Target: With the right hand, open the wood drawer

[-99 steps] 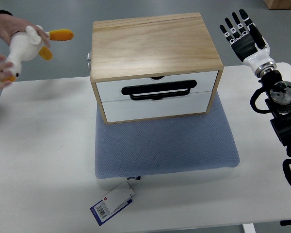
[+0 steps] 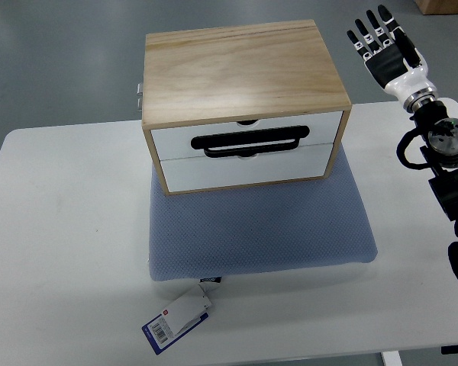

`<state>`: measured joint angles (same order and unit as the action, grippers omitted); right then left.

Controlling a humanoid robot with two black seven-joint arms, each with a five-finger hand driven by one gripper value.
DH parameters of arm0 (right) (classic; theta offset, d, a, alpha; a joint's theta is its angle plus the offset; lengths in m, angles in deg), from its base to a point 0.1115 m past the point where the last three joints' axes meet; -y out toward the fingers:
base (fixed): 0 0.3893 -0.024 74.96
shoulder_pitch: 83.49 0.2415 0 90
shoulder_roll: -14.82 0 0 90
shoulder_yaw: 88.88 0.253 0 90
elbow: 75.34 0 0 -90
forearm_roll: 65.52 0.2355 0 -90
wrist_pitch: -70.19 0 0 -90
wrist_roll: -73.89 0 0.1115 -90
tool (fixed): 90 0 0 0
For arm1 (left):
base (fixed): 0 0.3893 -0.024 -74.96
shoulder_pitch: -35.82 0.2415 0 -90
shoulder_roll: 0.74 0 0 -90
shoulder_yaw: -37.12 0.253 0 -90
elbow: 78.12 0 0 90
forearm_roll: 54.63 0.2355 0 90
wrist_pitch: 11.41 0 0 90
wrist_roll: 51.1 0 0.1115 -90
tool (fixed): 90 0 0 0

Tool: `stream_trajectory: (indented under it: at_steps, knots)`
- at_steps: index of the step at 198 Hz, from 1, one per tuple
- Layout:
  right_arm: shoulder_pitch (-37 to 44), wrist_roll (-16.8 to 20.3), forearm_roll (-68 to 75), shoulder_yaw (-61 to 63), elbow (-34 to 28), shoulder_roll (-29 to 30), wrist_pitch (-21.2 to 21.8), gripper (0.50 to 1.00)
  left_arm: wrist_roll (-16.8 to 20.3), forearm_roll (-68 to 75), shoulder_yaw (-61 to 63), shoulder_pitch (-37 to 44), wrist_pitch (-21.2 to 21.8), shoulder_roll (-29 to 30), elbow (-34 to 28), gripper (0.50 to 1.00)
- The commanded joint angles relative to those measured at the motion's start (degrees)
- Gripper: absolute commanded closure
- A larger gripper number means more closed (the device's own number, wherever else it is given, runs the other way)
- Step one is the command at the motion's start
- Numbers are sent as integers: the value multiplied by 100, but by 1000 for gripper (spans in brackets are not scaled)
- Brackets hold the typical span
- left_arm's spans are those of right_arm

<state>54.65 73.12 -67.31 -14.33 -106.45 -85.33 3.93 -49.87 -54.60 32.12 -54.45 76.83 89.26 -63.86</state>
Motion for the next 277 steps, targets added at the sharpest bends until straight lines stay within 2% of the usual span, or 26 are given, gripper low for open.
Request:
stream_trajectory:
  at_steps: [1,22,23,37,48,49,57,67,68,76,85,95,96,122,134,144,145,153,178,195,223,224,234,272,273,277]
  knots:
    - [345,33,-6,-748,9,-330,26,554,0,5,8,1,1,0,7,500]
    - [591,50,-6,-1259,0,-559,61,554,0,5,8,1,1,0,7,500]
    - [870,85,-6,-1772,0,-776,61,554,0,14,8,1,1,0,15,500]
    - [1338,156,-6,-2594,-26,-1077,87,554,0,14,8,-8,1,0,24,500]
    - [1338,156,-6,-2595,-26,-1077,87,554,0,14,8,-8,1,0,24,500]
    - [1713,208,-15,-3221,-35,-1303,131,554,0,23,8,-8,-8,0,33,500]
    - [2058,261,-32,-3763,-61,-1490,184,554,0,31,8,-8,-8,0,42,500]
    - [2059,261,-32,-3764,-61,-1490,184,554,0,31,8,-8,-8,0,42,500]
    - [2486,340,-67,-4417,-105,-1682,254,554,0,31,8,-8,-8,0,68,500]
    - [2867,410,-94,-4923,-184,-1815,316,554,0,23,8,-17,-8,0,77,500]
    - [3192,507,-138,-5397,-316,-1929,377,554,0,31,8,-17,-8,0,77,500]
    - [3193,507,-138,-5399,-316,-1930,377,554,0,31,8,-17,-8,0,77,500]
    - [3628,681,-234,-5956,-473,-2060,438,556,0,23,0,-17,-8,0,77,500]
    - [4880,1114,-709,-7491,-984,-2123,659,554,0,23,-1,-17,-8,0,103,500]
    - [5503,1254,-850,-8078,-1239,-2062,861,554,0,23,-1,-17,-8,0,103,500]
    - [5504,1254,-850,-8079,-1239,-2062,861,554,0,23,-1,-17,-8,0,103,500]
    - [6027,1428,-885,-8558,-1465,-2009,1017,554,0,23,-1,-17,-8,0,103,500]
    - [6479,1588,-885,-8940,-1704,-1912,1124,554,0,23,-1,-17,-8,0,103,500]
    - [7569,1826,-859,-9617,-2460,-1473,1126,556,0,31,-1,-17,-8,0,112,500]
    - [8009,1896,-780,-9741,-2908,-1139,1126,556,0,31,-1,-17,-17,0,112,500]
    - [8264,2045,-551,-9749,-3234,-787,1126,556,0,23,-1,-17,-17,0,103,500]
    - [8343,2254,-360,-9758,-3286,-526,1126,556,0,14,-9,-17,-17,0,103,500]
    - [8352,2415,-252,-9758,-3296,-365,1098,558,0,5,-9,-17,-8,0,103,500]
    - [8326,2661,214,-9846,-3551,-31,843,558,0,-4,-9,-8,-8,0,103,500]
    - [8300,2722,327,-10020,-3759,4,678,558,0,-4,-9,-17,-8,0,95,500]
    - [8282,2731,398,-10092,-3866,21,597,558,0,-4,-9,-17,-8,0,103,500]
